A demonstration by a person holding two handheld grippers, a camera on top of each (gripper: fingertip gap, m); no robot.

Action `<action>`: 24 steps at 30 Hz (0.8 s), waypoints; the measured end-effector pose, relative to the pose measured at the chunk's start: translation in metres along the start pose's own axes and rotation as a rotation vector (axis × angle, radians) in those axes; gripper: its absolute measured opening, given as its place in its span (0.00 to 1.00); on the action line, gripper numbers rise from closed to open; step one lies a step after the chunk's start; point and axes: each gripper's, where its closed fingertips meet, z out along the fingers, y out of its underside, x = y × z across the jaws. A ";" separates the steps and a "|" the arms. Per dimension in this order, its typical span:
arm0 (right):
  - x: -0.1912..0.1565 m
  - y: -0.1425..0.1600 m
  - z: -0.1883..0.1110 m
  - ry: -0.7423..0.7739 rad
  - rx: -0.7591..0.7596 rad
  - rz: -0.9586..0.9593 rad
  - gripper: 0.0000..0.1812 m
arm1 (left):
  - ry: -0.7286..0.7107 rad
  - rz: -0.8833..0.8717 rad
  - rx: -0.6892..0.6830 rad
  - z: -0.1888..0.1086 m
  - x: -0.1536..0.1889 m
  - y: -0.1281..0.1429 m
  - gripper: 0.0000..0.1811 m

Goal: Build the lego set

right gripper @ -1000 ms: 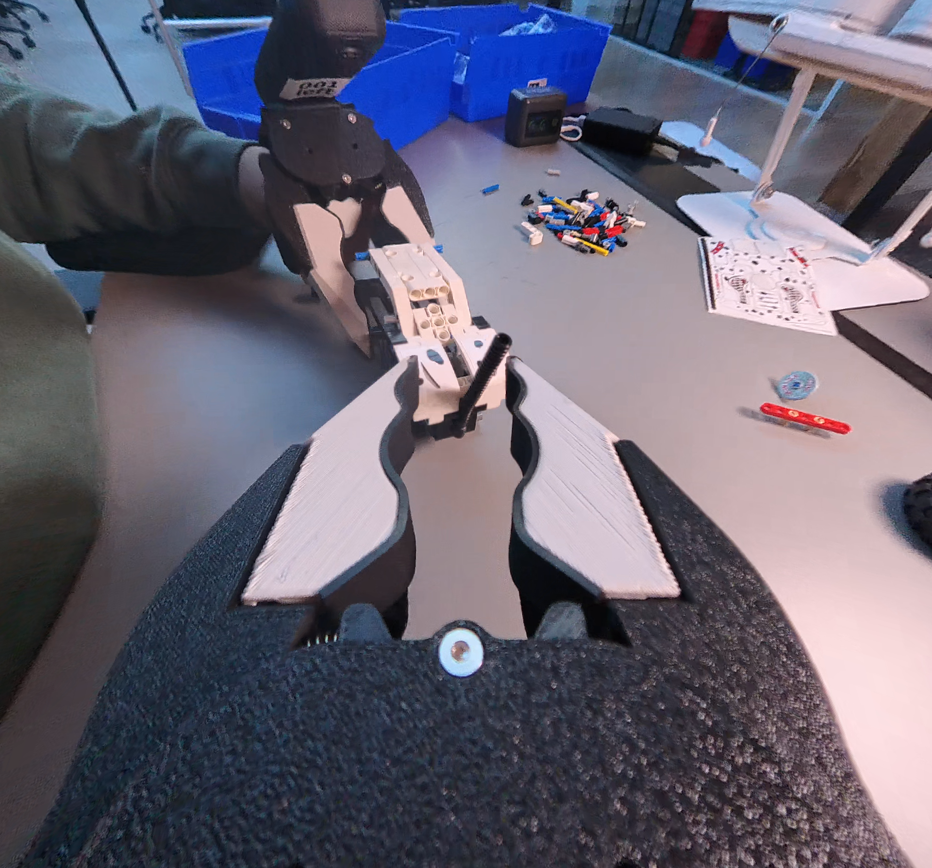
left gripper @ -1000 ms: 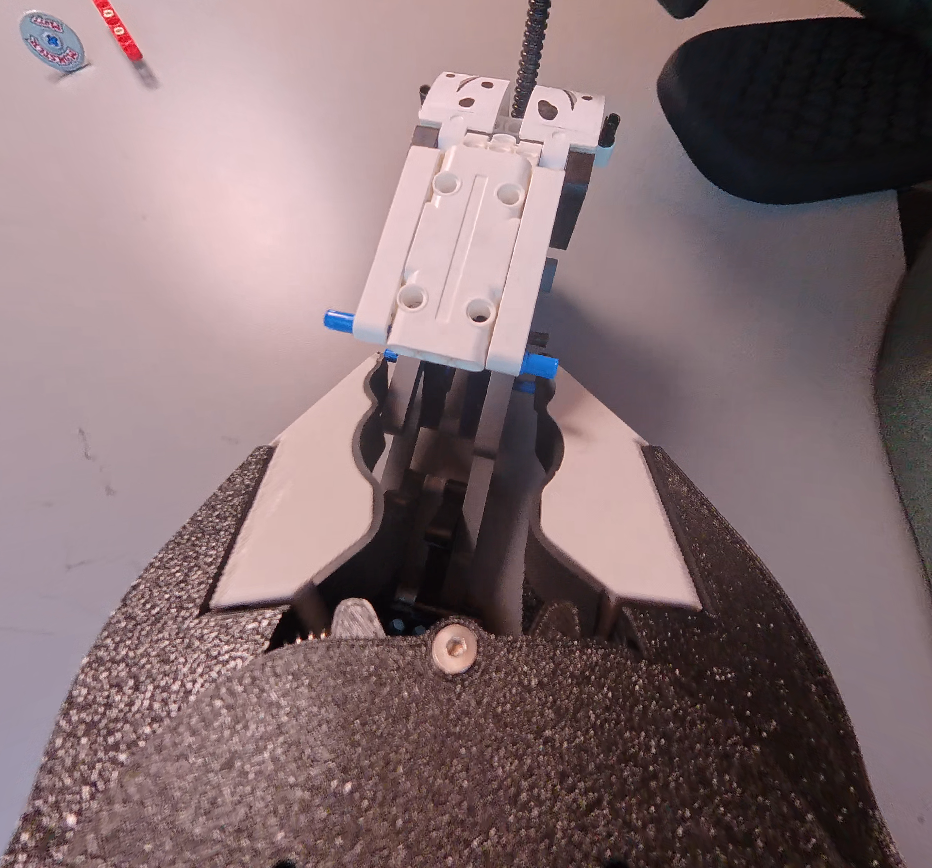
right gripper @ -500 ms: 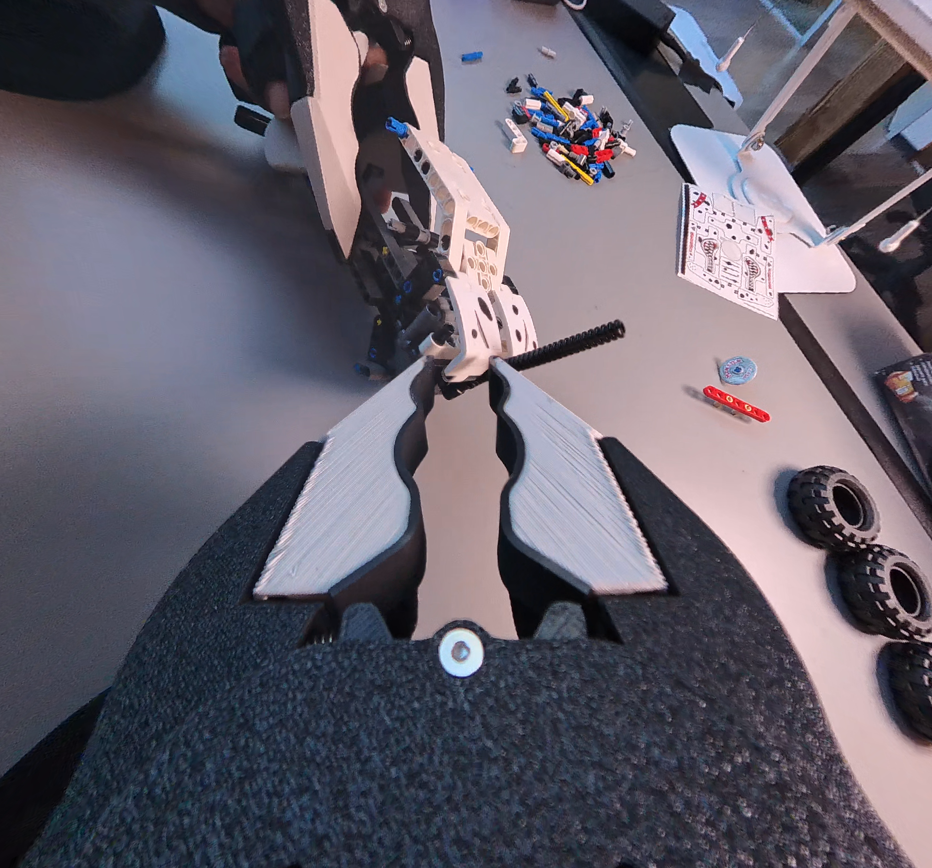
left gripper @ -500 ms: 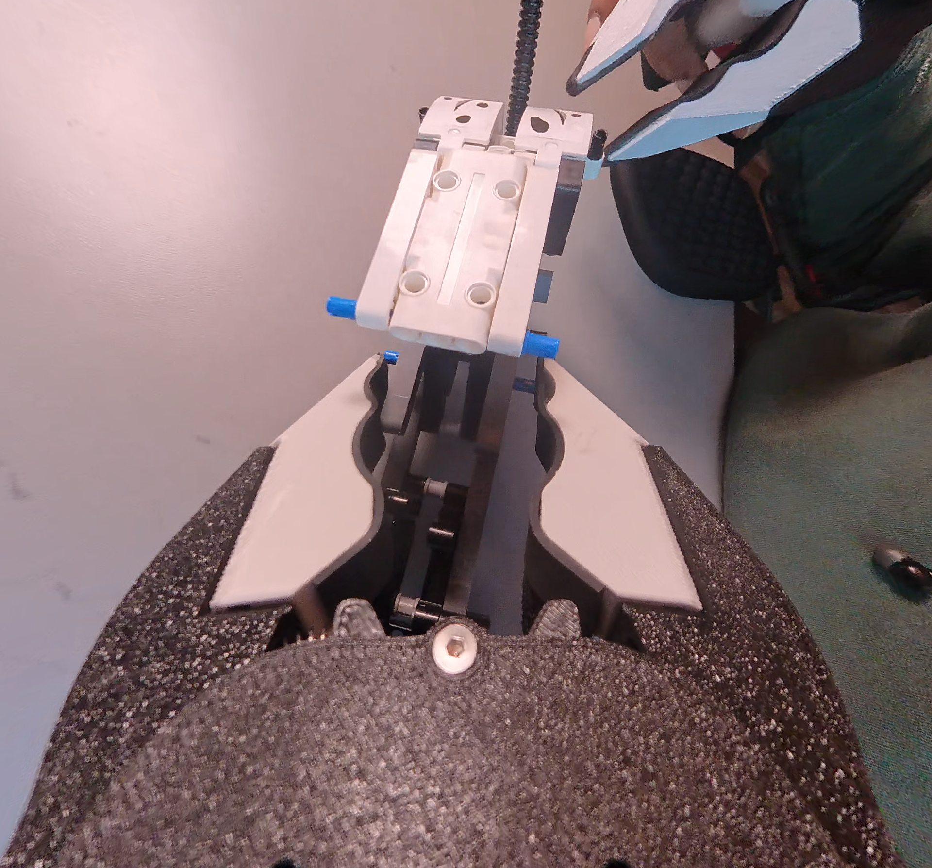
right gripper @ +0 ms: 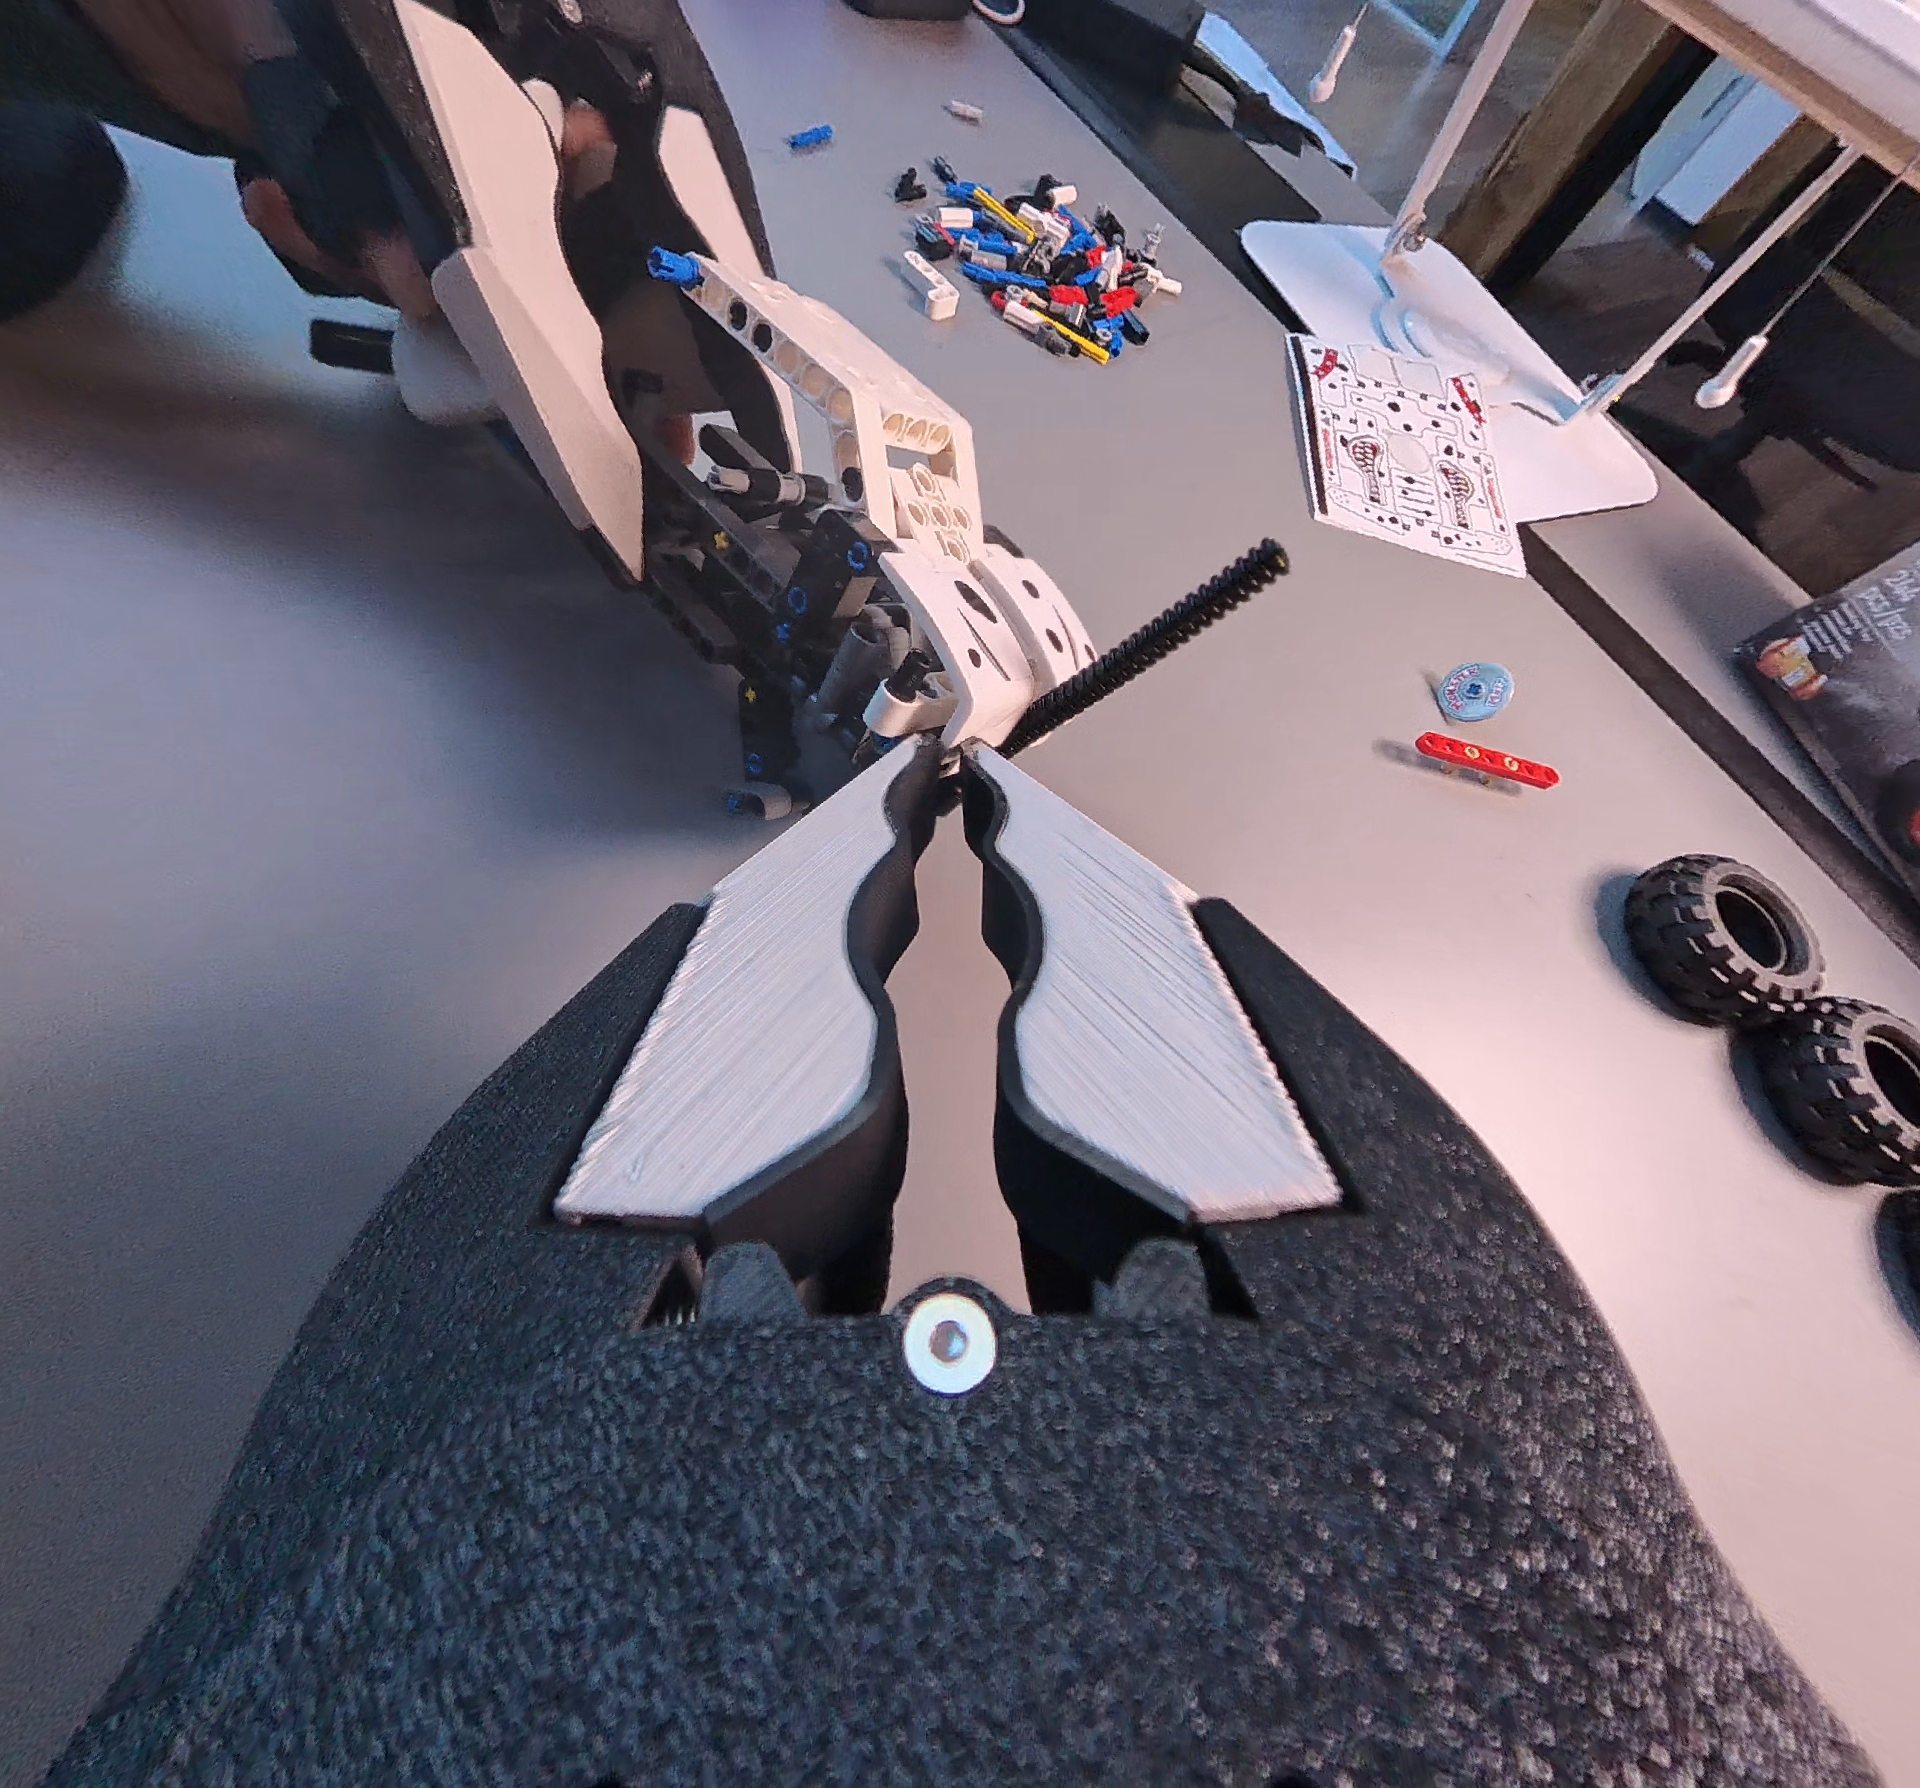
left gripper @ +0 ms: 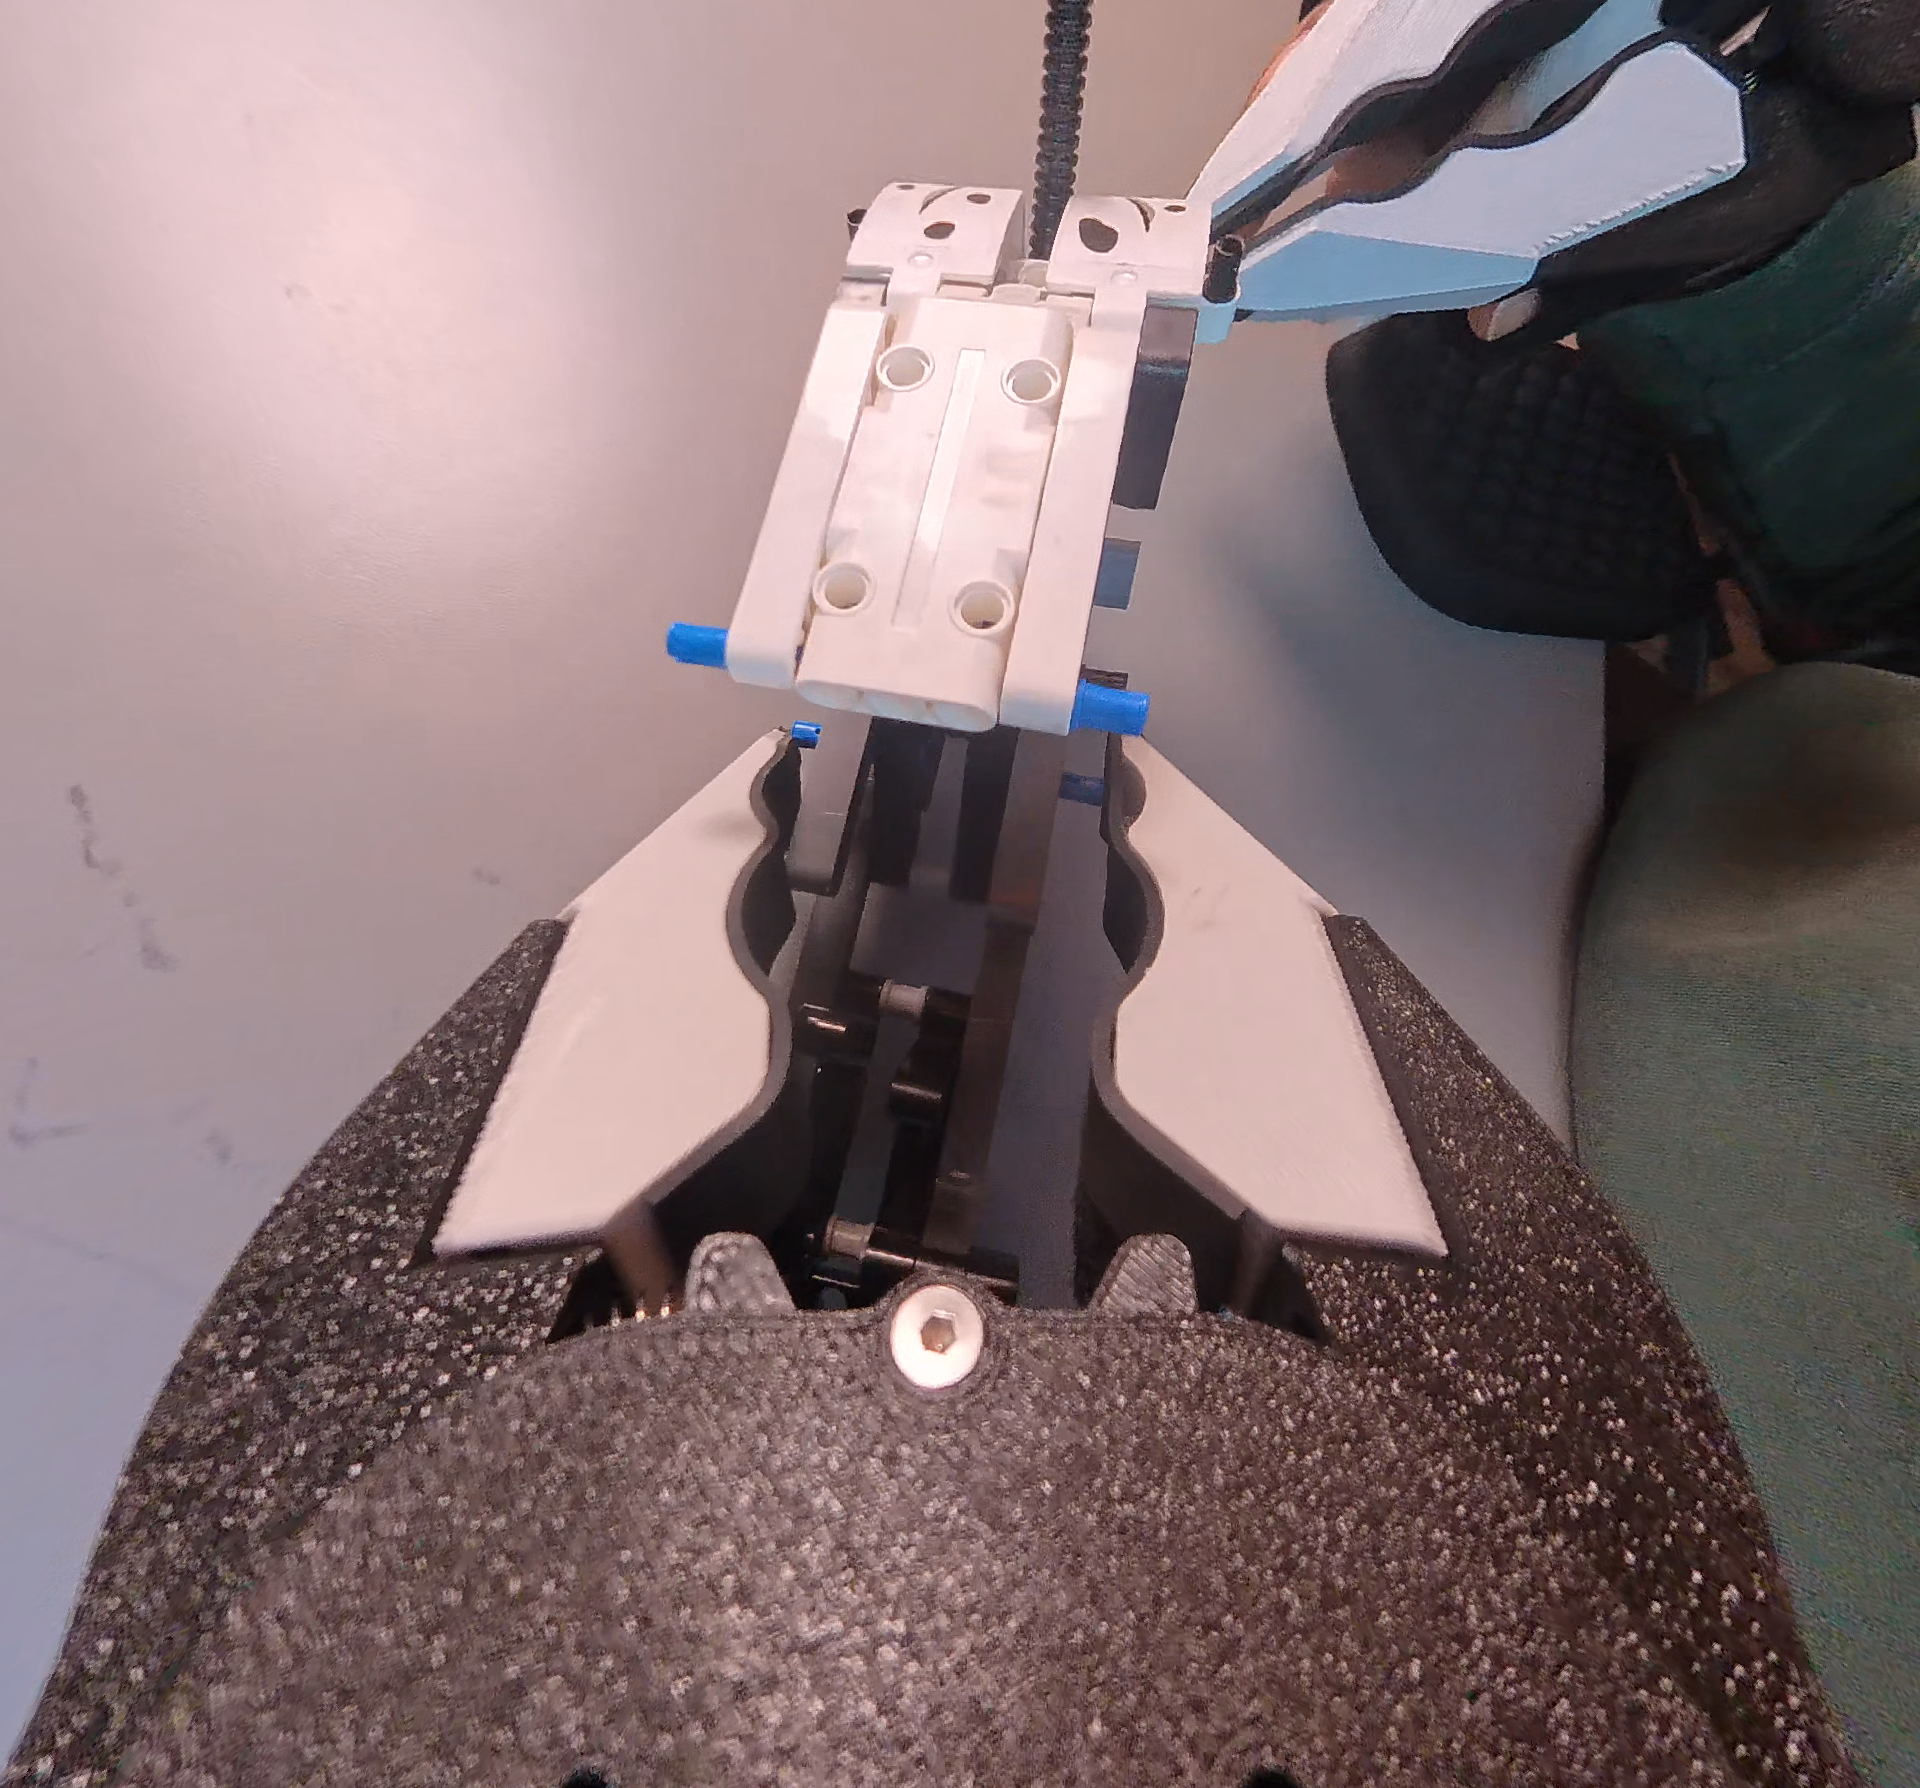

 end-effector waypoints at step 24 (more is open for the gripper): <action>-0.007 0.023 -0.002 0.048 -0.008 -0.102 0.02 | -0.219 0.365 0.073 0.000 0.002 0.002 0.34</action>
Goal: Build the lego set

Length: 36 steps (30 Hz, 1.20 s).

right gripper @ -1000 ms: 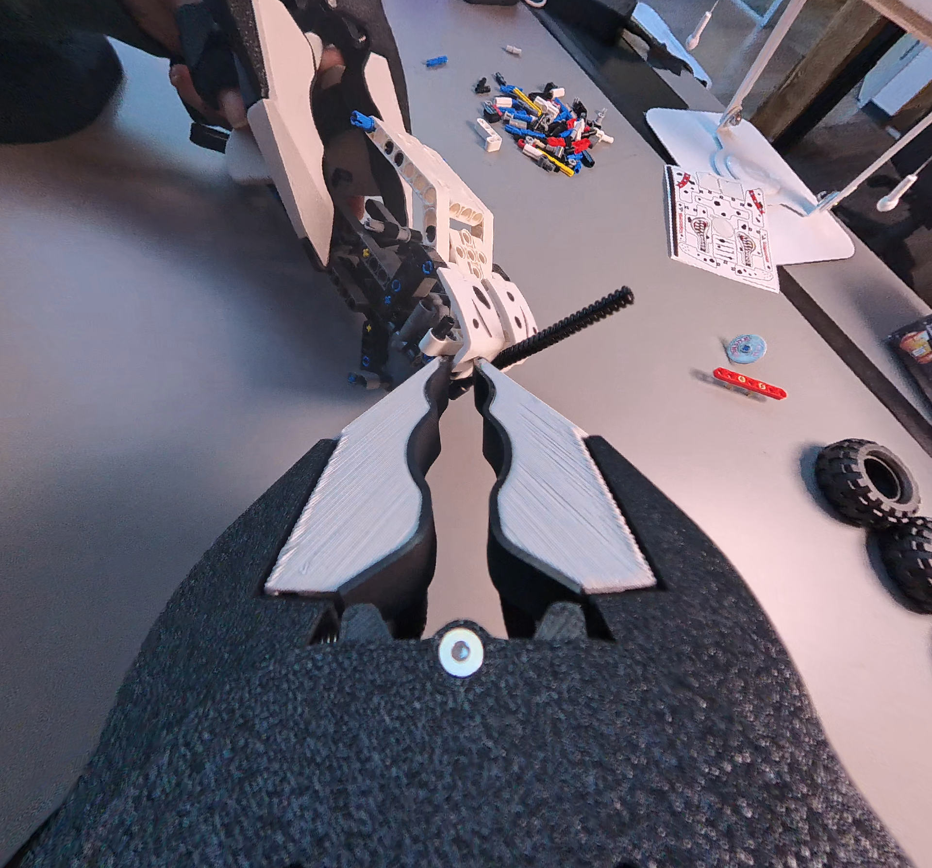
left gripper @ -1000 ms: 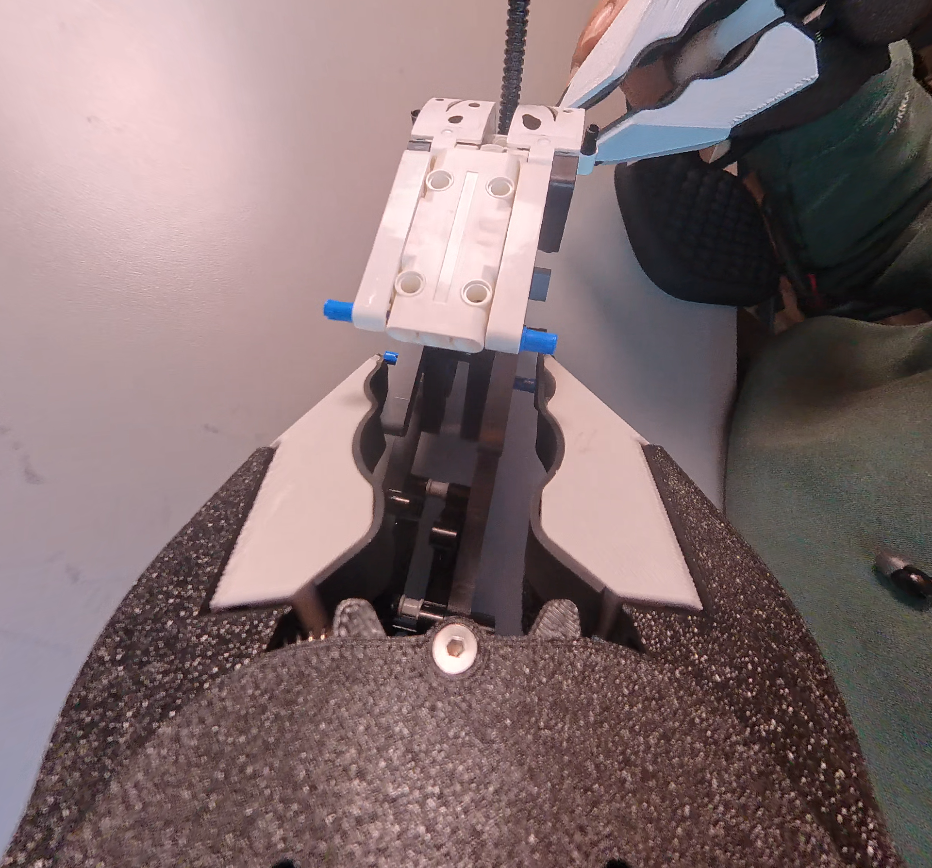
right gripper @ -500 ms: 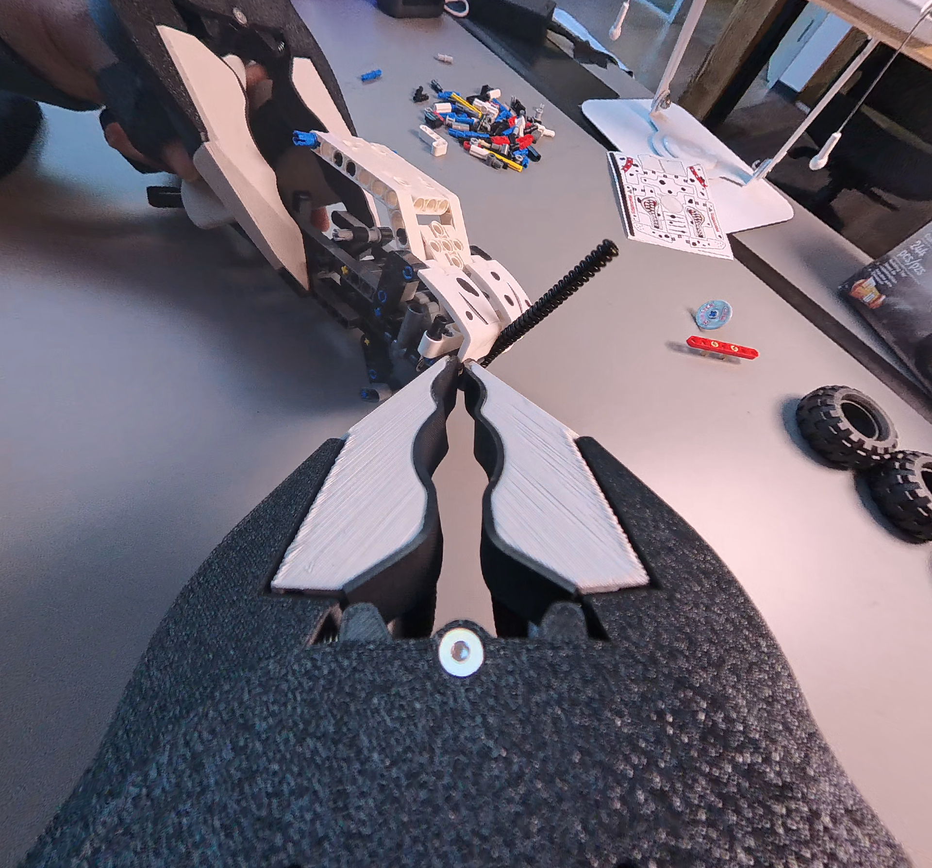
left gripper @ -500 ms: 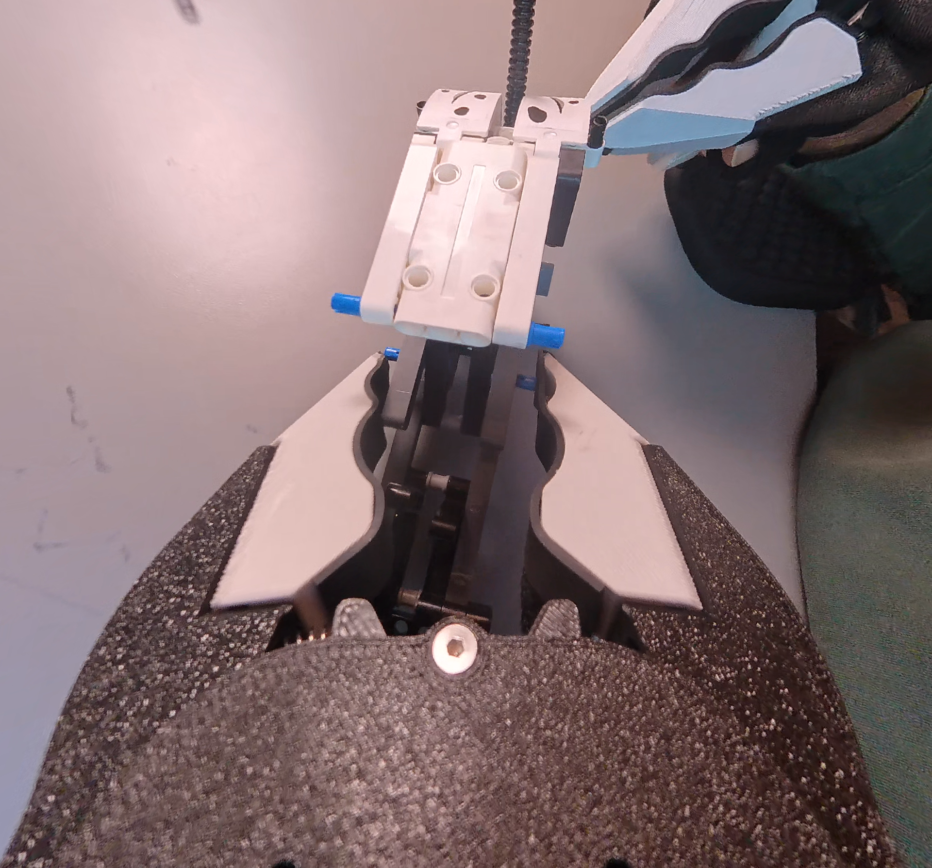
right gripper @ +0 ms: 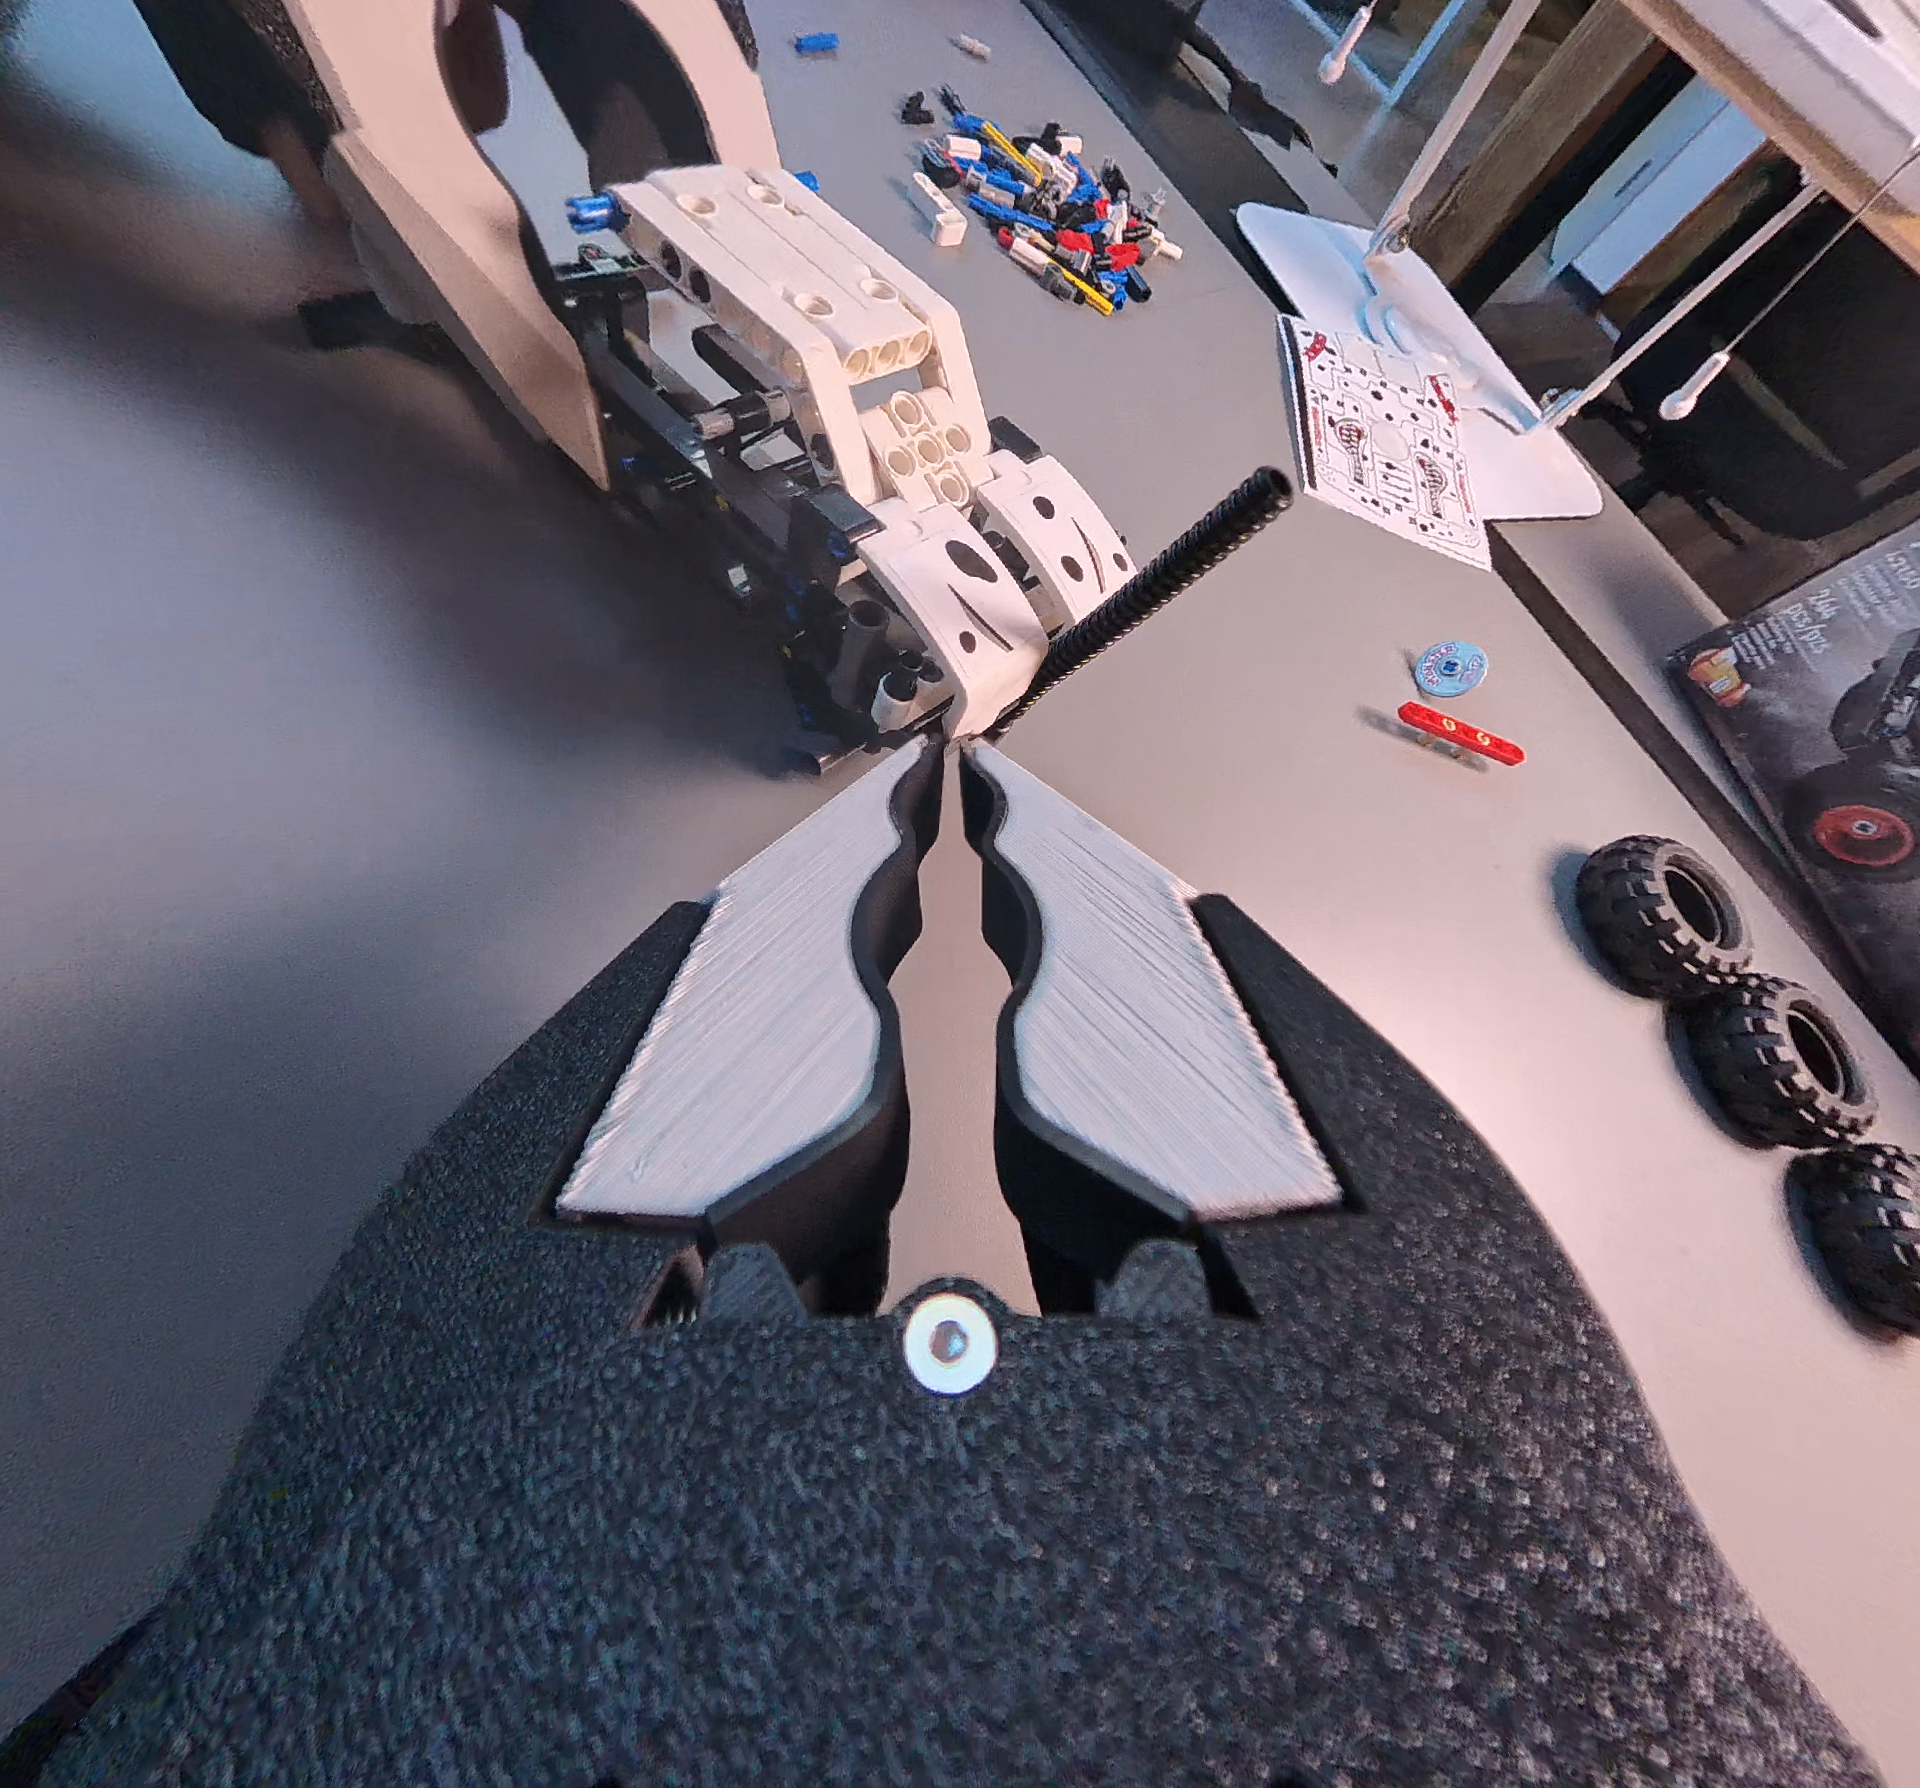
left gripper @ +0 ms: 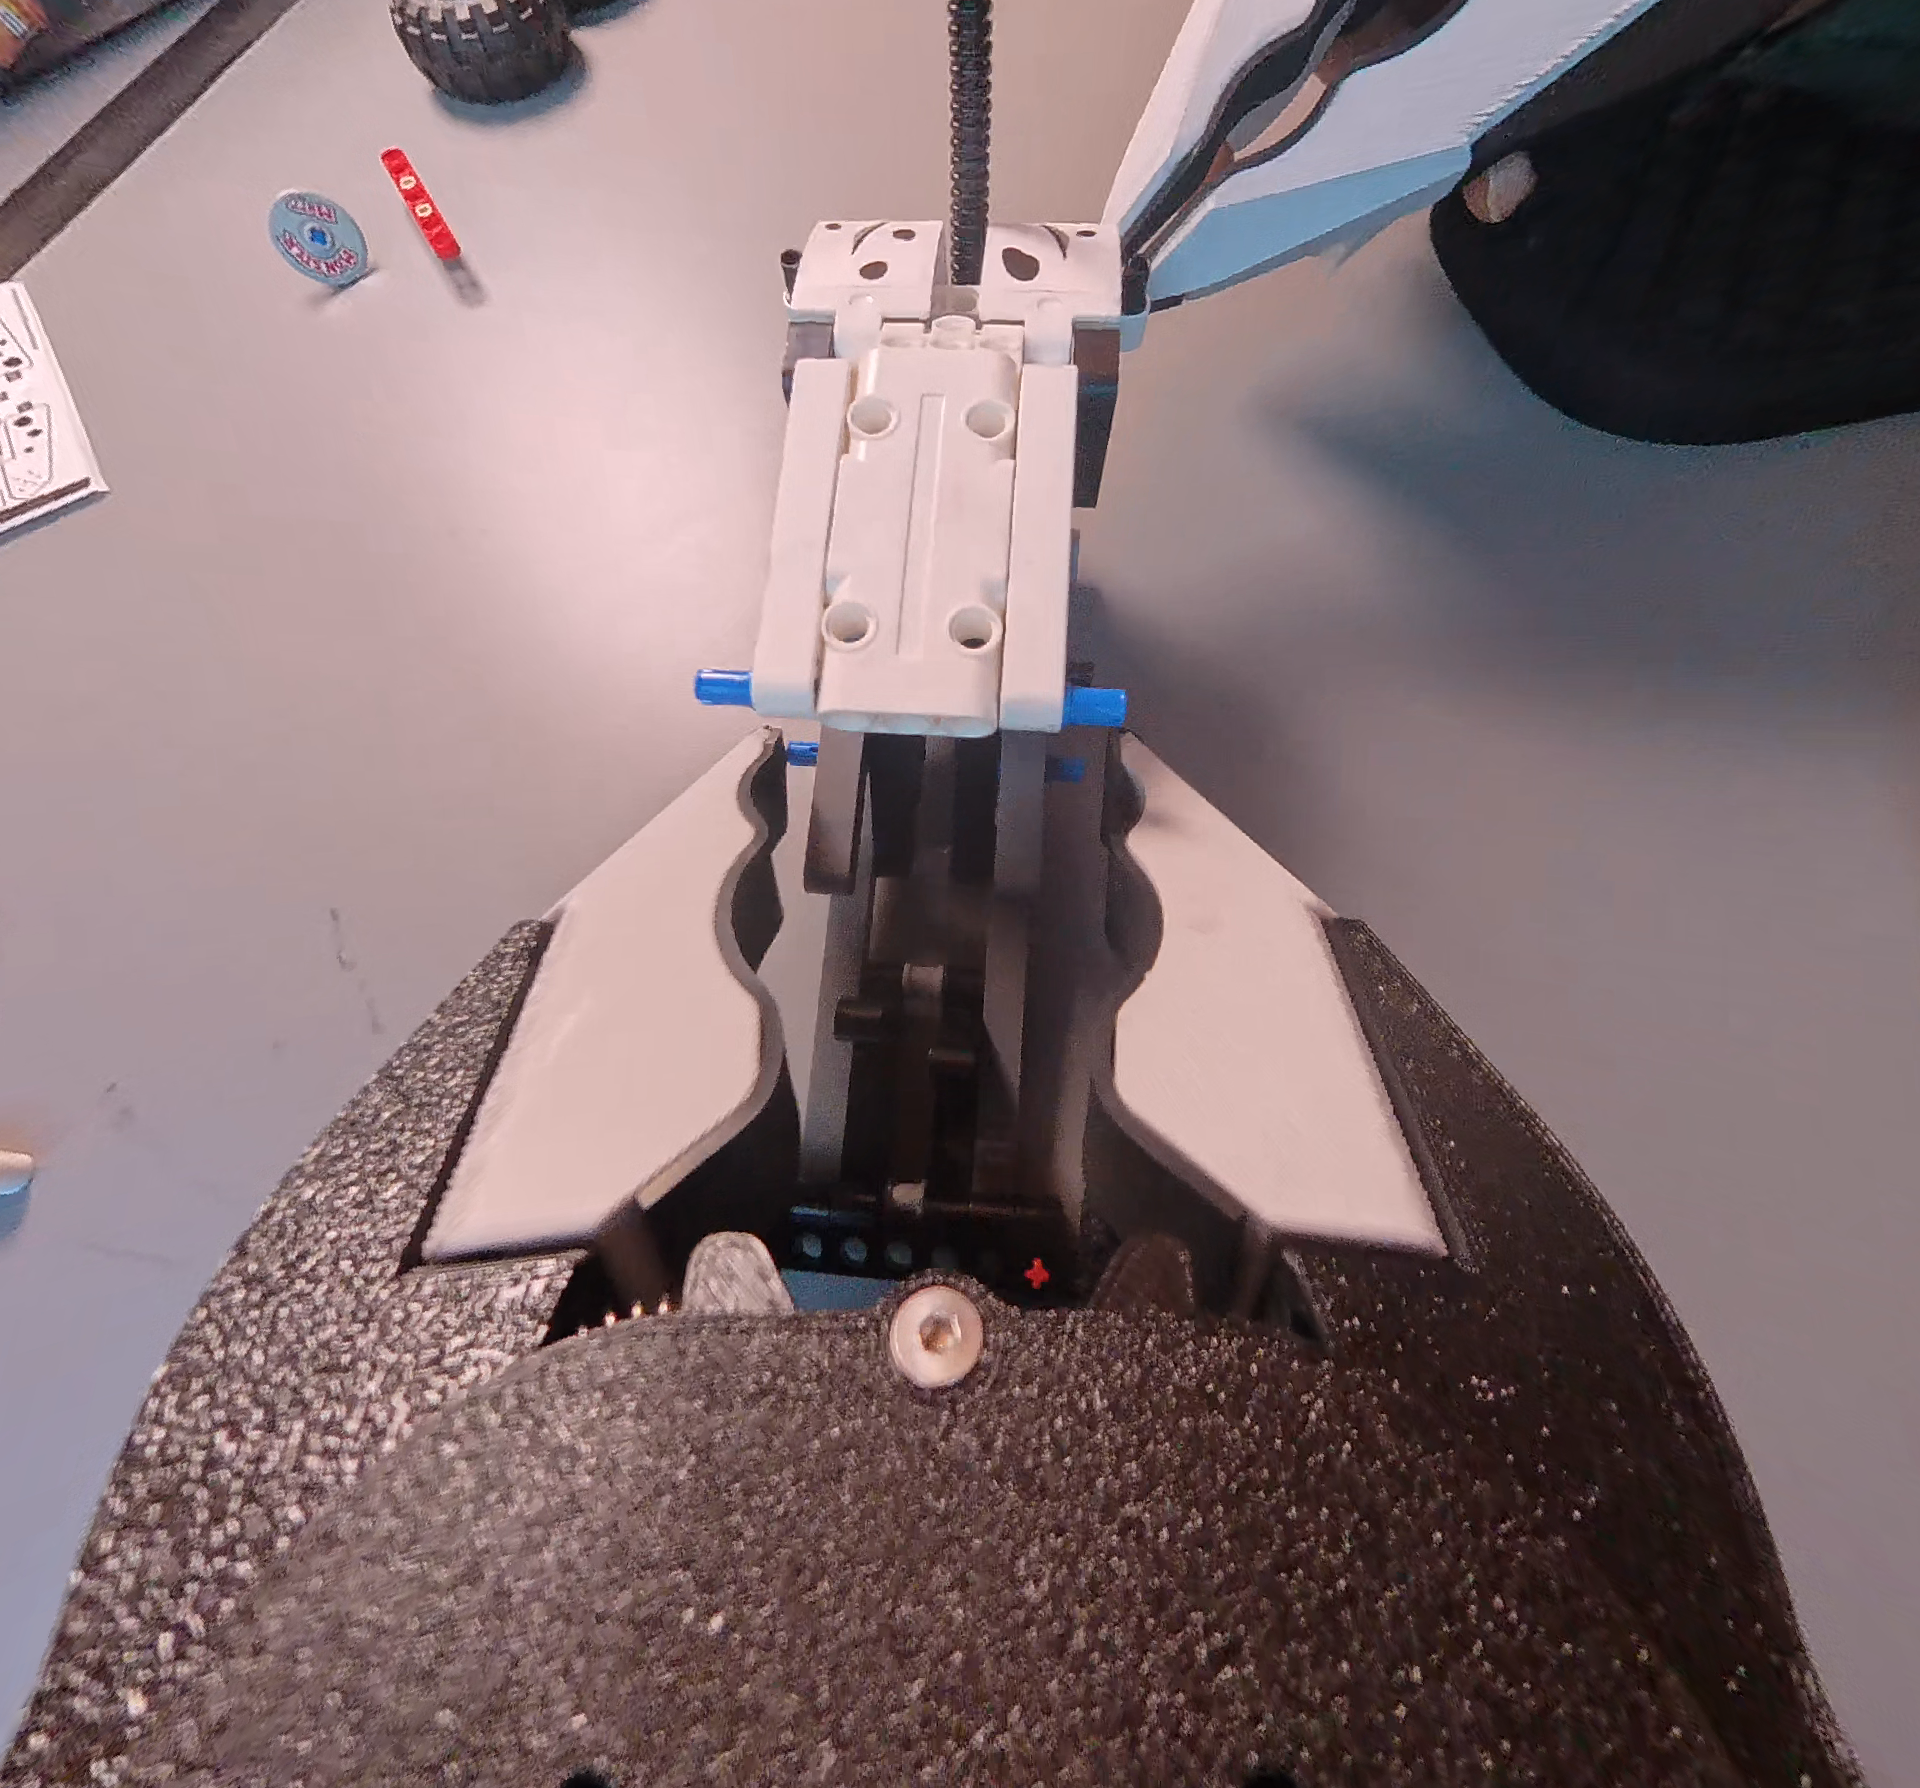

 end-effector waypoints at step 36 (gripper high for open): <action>0.036 -0.022 0.010 -0.379 -0.174 0.140 0.04 | 0.503 -0.190 0.120 -0.025 0.091 -0.025 0.26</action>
